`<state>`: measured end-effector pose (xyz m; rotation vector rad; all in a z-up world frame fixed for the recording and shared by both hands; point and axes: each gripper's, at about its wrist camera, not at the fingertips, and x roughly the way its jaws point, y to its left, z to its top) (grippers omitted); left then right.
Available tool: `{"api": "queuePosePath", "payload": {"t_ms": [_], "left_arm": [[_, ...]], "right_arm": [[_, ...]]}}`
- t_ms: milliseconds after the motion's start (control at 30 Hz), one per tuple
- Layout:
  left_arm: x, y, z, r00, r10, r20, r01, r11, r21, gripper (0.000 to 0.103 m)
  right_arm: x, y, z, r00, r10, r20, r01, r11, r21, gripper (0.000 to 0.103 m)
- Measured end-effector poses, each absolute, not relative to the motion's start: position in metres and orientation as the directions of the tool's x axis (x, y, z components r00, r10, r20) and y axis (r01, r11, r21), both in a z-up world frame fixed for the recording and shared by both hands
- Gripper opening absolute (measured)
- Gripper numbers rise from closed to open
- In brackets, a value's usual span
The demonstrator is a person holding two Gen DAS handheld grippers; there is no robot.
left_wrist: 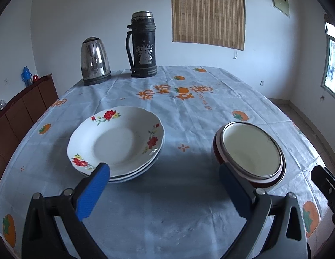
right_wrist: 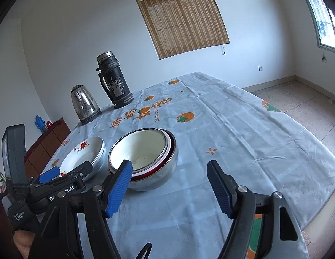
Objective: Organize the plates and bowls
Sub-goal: 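Withdraw both grippers from the nested bowls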
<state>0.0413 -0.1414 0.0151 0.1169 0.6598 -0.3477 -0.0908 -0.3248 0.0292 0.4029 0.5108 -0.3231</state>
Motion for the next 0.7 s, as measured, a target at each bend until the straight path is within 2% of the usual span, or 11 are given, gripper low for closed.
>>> {"api": "queuePosePath", "payload": {"t_ms": [233, 567, 700], "left_arm": [[0.044, -0.146, 0.01, 0.742, -0.279, -0.61, 0.359, 0.933, 0.009, 0.103], [0.06, -0.159, 0.013, 0.659, -0.366, -0.657, 0.405, 0.909, -0.1, 0.102], [0.065, -0.171, 0.024, 0.678, -0.356, -0.643, 0.413, 0.908, -0.067, 0.103]], "right_arm": [[-0.09, -0.339, 0.025, 0.839, -0.194, -0.508, 0.39, 0.866, 0.312, 0.073], [-0.073, -0.347, 0.017, 0.847, -0.16, -0.507, 0.354, 0.881, 0.314, 0.073], [-0.059, -0.358, 0.016, 0.848, -0.106, -0.519, 0.337, 0.864, 0.374, 0.073]]}}
